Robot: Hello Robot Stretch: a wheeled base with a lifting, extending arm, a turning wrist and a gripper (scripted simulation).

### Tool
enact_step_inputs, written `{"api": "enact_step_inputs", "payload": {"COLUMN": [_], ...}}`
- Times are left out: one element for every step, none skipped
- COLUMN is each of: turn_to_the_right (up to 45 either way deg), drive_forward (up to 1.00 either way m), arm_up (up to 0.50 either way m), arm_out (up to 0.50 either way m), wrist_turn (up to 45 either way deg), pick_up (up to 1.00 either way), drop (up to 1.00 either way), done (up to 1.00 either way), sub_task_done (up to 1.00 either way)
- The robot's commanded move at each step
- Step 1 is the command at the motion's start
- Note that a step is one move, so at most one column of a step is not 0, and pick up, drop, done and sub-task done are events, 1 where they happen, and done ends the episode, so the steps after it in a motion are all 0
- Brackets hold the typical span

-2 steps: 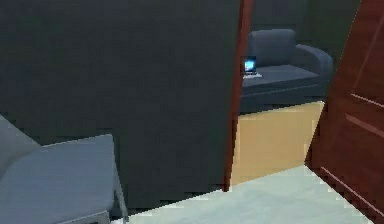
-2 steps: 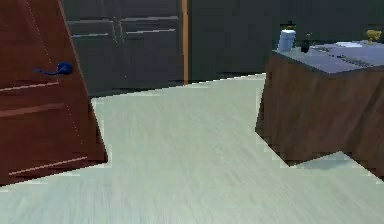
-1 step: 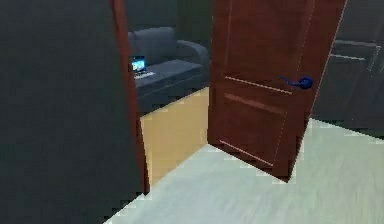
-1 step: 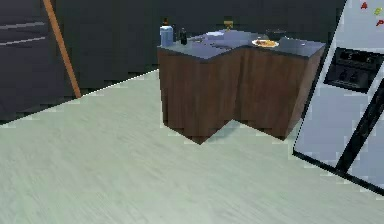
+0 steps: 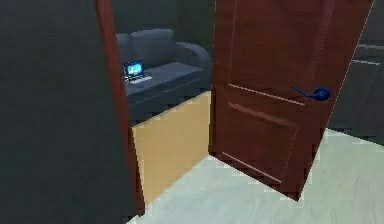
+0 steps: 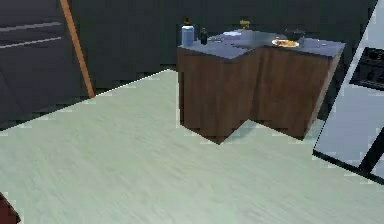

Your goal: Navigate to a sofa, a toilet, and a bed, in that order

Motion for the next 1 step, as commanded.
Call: {"api": "enact_step_inputs", "payload": {"turn_to_the_right": [0.0], "drive_forward": [0.95], "arm_up": [0.00], "arm_out": [0.00], "wrist_turn": [0.0], "pick_up": [0.00], "drop": [0.00], "done": [0.00], "sub_task_done": [0.00]}}
